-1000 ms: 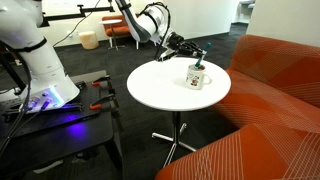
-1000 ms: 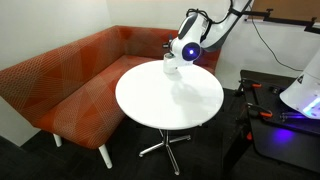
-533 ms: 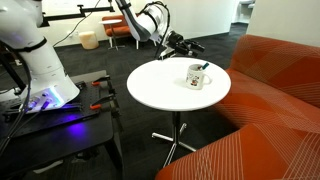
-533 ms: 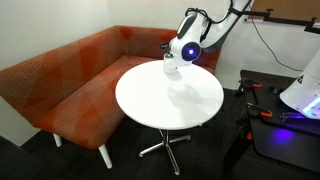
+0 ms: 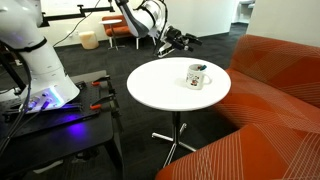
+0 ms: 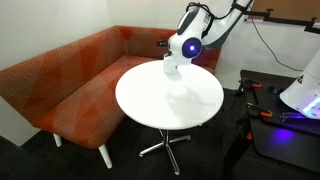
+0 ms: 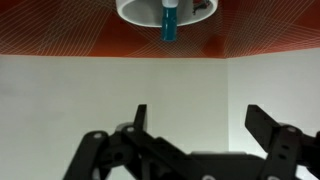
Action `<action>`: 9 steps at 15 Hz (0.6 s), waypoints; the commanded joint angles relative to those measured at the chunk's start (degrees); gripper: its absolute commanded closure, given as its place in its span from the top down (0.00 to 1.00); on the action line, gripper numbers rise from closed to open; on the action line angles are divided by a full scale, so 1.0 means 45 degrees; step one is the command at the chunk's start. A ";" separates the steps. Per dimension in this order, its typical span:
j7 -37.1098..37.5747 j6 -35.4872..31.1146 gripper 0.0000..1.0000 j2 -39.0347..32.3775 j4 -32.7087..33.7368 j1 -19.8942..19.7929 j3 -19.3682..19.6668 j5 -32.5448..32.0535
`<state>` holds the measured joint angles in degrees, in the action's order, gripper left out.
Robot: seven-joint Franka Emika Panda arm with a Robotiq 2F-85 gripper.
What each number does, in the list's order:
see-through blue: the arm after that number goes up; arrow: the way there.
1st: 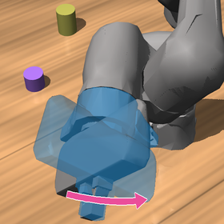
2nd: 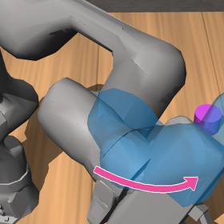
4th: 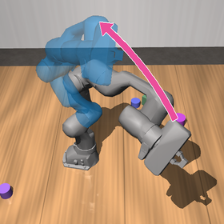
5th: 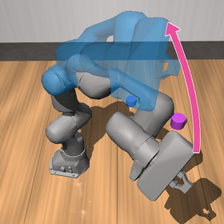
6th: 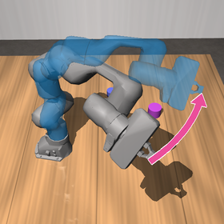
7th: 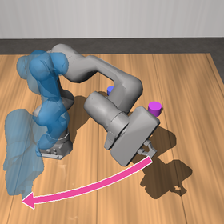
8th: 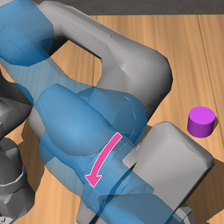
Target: Put the marker in the mug
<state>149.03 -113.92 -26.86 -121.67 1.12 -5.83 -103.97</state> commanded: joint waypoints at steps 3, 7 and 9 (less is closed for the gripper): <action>-0.0028 0.0458 1.00 0.1596 -0.1169 0.0394 -0.0264 0.0413; -0.0027 0.0593 1.00 0.2385 -0.1628 0.0600 -0.0360 0.0484; -0.0028 0.0618 1.00 0.2774 -0.1836 0.0696 -0.0370 0.0486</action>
<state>149.03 -112.71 -18.64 -126.79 3.57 -7.02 -102.81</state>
